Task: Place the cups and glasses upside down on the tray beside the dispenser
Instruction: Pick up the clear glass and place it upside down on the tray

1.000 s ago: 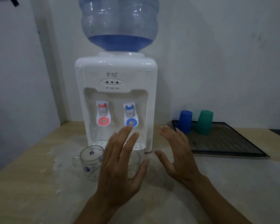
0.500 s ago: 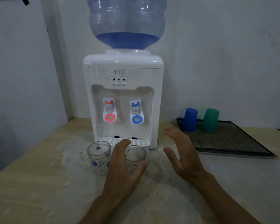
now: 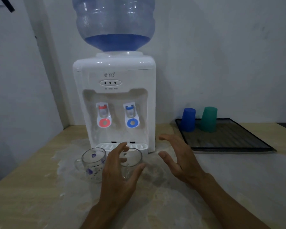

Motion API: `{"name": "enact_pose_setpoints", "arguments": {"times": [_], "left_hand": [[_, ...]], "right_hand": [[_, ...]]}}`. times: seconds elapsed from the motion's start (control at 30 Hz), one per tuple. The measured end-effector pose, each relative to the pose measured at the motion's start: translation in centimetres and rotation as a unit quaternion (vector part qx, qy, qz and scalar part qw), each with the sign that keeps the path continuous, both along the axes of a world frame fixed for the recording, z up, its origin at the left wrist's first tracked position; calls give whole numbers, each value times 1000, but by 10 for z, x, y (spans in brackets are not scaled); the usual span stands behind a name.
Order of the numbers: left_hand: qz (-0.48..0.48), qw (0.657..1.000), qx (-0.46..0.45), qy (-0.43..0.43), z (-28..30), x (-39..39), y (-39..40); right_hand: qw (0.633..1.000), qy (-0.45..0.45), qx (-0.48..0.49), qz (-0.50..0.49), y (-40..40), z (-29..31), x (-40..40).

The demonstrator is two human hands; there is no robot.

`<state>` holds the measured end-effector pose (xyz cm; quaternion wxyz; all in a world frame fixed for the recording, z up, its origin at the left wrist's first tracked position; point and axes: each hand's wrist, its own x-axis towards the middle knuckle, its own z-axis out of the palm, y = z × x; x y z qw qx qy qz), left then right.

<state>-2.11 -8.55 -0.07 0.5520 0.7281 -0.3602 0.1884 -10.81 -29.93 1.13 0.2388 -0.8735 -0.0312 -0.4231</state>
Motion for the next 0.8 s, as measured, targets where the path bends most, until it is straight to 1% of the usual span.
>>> {"name": "enact_pose_setpoints", "arguments": {"times": [0.17, 0.27, 0.4, 0.47, 0.57, 0.7, 0.8], "left_hand": [[-27, 998, -60, -6, 23, -7, -17], [-66, 993, -93, 10, 44, -16, -38], [-118, 986, -112, 40, 67, -23, -69], [-140, 979, -129, 68, 77, -27, -86], [-162, 969, -150, 108, 85, -30, -107], [-196, 944, -188, 186, 86, -29, -128], [-197, 938, -183, 219, 82, -27, -133]], "right_hand": [[1000, -3, 14, 16, -3, 1, -3], [997, -44, 57, 18, -6, 2, -5], [988, -118, 103, 6, -12, 6, -8], [985, -139, 102, -4, -18, 8, -11], [986, -147, 71, -19, -26, 7, -12], [985, -146, 47, -74, -35, 2, -7], [984, -148, 38, -92, -38, 0, -7]]}}
